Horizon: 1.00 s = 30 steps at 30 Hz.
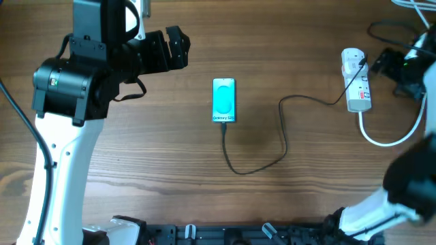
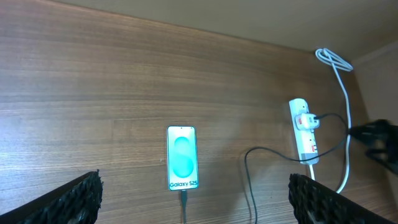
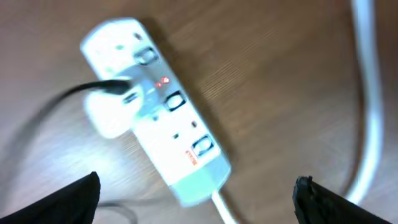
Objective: Plug charger to phone and switch on socket
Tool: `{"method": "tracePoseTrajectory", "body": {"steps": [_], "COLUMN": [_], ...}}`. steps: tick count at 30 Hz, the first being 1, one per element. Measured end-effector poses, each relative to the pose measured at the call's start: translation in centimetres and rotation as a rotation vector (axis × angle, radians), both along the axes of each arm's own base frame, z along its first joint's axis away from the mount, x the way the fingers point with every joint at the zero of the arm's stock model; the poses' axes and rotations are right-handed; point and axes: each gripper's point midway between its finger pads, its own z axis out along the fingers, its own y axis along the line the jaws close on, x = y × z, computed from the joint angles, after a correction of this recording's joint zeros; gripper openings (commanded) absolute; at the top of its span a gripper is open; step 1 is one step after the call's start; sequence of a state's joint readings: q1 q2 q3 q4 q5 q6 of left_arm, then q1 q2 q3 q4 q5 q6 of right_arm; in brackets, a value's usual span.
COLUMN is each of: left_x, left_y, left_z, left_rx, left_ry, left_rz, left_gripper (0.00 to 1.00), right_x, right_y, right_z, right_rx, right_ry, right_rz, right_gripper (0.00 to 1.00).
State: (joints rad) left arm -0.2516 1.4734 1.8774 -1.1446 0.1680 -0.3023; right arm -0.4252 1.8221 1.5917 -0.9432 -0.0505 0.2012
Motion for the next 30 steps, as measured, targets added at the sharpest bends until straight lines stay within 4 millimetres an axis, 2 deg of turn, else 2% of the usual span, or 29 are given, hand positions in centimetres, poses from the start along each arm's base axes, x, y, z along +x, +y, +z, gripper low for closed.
{"method": "tracePoseTrajectory", "body": {"steps": [2, 5, 8, 11, 14, 18, 21, 24, 30], "left_x": [0.0, 0.0, 0.0, 0.0, 0.0, 0.0, 0.0, 0.0, 0.0], "left_y": [0.0, 0.0, 0.0, 0.0, 0.1, 0.1, 0.1, 0.1, 0.1], "left_z": [0.0, 0.0, 0.0, 0.0, 0.0, 0.0, 0.0, 0.0, 0.0], "left_rx": [0.000, 0.000, 0.000, 0.000, 0.003, 0.003, 0.005, 0.004, 0.005], "left_ry": [0.000, 0.000, 0.000, 0.000, -0.001, 0.000, 0.000, -0.001, -0.001], "left_rz": [0.000, 0.000, 0.000, 0.001, 0.003, 0.004, 0.005, 0.005, 0.005], "left_gripper": [1.00, 1.00, 1.00, 1.00, 1.00, 1.00, 1.00, 1.00, 1.00], "right_x": [-1.6, -3.3, -4.8, -6.3, -8.2, -11.8, -14.5, -16.7, -17.7], "right_y": [0.7, 1.7, 3.3, 5.3, 8.2, 11.7, 12.8, 13.4, 13.6], "right_z": [3.7, 7.4, 8.8, 9.3, 10.1, 10.9, 10.7, 9.5, 8.5], "right_rx": [-0.015, -0.041, -0.059, -0.081, -0.111, -0.146, -0.132, -0.081, -0.033], "right_ry": [-0.049, -0.107, -0.150, -0.205, -0.294, -0.421, -0.486, -0.458, -0.413], "right_rz": [-0.014, -0.012, 0.013, 0.061, 0.155, 0.253, 0.233, 0.180, 0.134], "right_gripper": [1.00, 1.00, 1.00, 1.00, 1.00, 1.00, 1.00, 1.00, 1.00]}}
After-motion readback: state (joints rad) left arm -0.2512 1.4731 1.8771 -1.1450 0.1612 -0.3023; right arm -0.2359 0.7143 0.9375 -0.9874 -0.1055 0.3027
